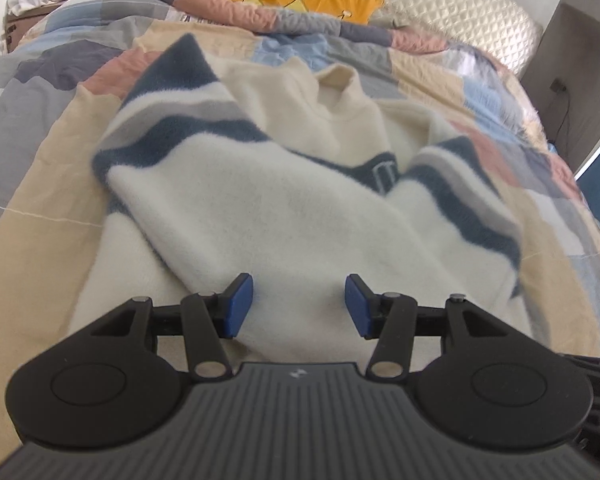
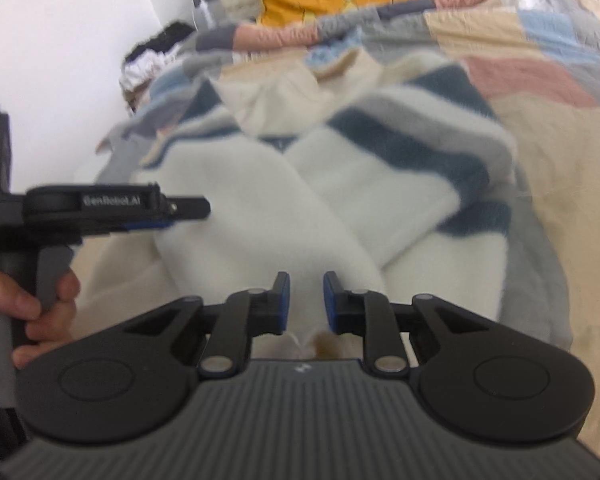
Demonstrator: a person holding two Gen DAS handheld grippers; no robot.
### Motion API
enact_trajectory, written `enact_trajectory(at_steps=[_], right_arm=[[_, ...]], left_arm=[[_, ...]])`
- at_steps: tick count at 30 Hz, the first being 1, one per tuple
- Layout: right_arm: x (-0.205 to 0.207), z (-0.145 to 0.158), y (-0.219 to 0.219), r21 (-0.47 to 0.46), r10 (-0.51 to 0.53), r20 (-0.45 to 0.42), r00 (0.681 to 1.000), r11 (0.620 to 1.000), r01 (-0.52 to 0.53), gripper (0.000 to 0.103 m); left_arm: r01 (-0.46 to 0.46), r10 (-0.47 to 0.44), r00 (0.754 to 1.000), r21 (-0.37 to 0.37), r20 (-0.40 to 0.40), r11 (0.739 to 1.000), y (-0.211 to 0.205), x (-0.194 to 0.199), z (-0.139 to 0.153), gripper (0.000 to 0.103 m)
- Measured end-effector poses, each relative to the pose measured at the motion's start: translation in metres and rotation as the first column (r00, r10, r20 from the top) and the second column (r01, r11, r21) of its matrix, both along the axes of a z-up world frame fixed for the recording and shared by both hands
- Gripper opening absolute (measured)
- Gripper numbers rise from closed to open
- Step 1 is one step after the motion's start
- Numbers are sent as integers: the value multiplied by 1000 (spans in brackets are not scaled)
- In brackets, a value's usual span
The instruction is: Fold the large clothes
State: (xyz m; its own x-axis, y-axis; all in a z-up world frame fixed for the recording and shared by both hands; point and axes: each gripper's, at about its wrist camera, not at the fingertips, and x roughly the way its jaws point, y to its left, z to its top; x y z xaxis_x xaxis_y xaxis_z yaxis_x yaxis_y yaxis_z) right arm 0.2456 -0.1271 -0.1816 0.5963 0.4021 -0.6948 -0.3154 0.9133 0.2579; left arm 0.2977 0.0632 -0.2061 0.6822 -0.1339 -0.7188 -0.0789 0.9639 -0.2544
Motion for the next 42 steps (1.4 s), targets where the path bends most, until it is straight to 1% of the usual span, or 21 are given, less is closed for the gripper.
enact_trajectory(at_steps=[3,6,9,15,16,18,21,23,26,28,30,31,32,33,34,35,36,38,39,41,42], right_arm=[[5,-9,4,-28,9,-20,1000,1000,-9,18],[8,-14,5,-31,13,-37,999,999,-15,18],[11,-17,7,-34,16,-47,999,999,-18,17],[12,-16,4,-18,7,-55,998,1000,-9,17],[12,-15,3,-13,3,-55,999,1000,-4,17],[9,-10,-1,10,-12,-49,999,1000,12,18],[-1,3,-13,49,-43,-28,999,998,44,23],[-11,14,-24,84,-81,-18,997,993,83,23],[-25,23,-43,147,-145,-72,987,977,154,24],[-34,28,-53,134,-189,-93,977,970,201,25],[-40,34,-59,111,-211,-108,972,969,222,25],[-42,36,-62,101,-227,-115,967,966,239,25],[-43,36,-66,95,-248,-130,960,961,261,39],[-45,35,-70,98,-268,-152,951,954,284,60],[-46,32,-75,114,-285,-176,942,945,307,69],[-46,28,-80,129,-299,-198,933,936,328,71],[-44,23,-84,137,-310,-226,923,928,345,70],[-38,12,-91,143,-340,-296,893,908,394,70],[-35,6,-93,146,-352,-329,877,898,415,70],[-30,-8,-94,139,-370,-379,848,883,447,70],[-28,-14,-94,131,-375,-406,833,878,460,71]], left_arm=[[-18,17,1000,-6,-26,1000,1,4,-5,57],[-18,18,999,-3,-42,1000,1,6,-9,57],[-34,32,997,-33,-65,999,4,9,-15,57],[-51,48,997,-64,-59,997,7,4,-12,57],[-54,50,997,-77,-53,996,8,1,-10,56],[-61,57,998,-144,-34,988,16,-8,-6,57],[-96,92,995,-243,-28,965,32,-27,3,57],[-124,121,992,-272,-29,954,45,-43,10,57],[-152,153,988,-265,-17,952,62,-70,26,57],[-185,186,982,-261,-23,947,73,-86,36,57],[-213,209,977,-256,-41,943,86,-100,44,57],[-228,220,974,-242,-57,943,92,-106,46,57],[-250,239,968,-228,-75,941,99,-112,47,58],[-275,260,961,-225,-92,935,107,-119,46,59],[-305,285,952,-233,-115,924,118,-125,43,60],[-347,319,936,-245,-147,905,129,-129,38,60],[-395,359,916,-257,-178,882,142,-133,32,60],[-473,419,878,-295,-230,830,161,-138,20,60],[-499,432,864,-321,-260,805,168,-139,13,60],[-523,428,848,-368,-313,769,176,-137,1,60],[-519,417,850,-382,-322,765,175,-136,-3,60]])
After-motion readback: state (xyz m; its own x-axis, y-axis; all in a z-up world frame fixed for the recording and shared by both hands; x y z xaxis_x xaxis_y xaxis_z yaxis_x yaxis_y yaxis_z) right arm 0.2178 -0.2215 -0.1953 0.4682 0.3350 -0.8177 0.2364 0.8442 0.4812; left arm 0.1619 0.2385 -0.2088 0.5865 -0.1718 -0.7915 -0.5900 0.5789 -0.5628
